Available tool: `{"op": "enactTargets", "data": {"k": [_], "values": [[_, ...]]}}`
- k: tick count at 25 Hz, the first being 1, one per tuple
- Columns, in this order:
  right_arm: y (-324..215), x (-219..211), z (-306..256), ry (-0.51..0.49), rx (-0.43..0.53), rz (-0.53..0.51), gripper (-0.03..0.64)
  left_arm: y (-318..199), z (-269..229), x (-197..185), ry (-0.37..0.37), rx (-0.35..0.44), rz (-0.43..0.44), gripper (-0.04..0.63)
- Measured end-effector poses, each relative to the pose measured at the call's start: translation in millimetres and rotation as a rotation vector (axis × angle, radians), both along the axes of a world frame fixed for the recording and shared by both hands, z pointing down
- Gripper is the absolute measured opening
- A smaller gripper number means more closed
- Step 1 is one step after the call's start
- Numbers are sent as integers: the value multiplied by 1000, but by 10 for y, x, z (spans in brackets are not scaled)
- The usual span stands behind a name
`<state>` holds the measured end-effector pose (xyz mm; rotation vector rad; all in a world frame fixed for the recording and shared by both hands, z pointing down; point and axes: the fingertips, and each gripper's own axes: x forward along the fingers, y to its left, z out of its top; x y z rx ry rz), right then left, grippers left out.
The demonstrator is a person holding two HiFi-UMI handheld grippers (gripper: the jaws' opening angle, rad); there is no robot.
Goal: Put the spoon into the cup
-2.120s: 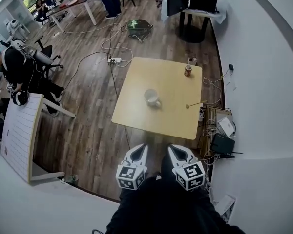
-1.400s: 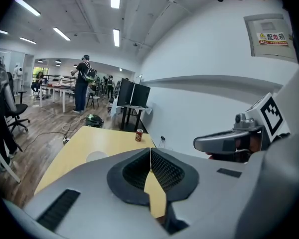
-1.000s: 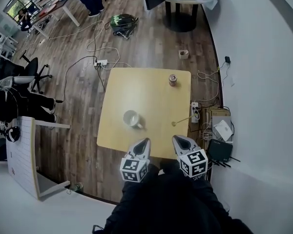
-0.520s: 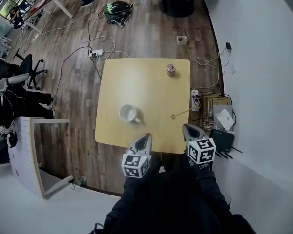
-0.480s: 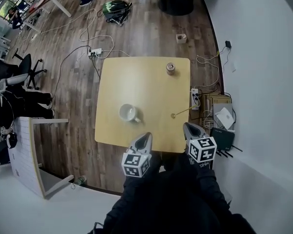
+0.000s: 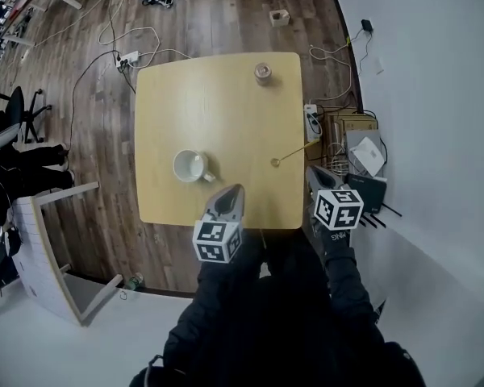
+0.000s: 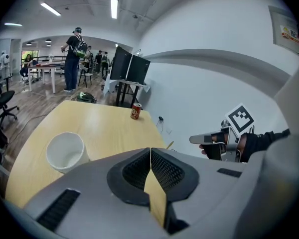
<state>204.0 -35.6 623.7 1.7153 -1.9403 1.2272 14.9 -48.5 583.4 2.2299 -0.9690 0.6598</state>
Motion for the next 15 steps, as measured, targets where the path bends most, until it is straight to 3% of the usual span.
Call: {"op": "enactTargets", "data": {"k": [15], "values": [[-266,326,836,-47,-26,81,23,-205,756,401,-26,-40,21,34]]}}
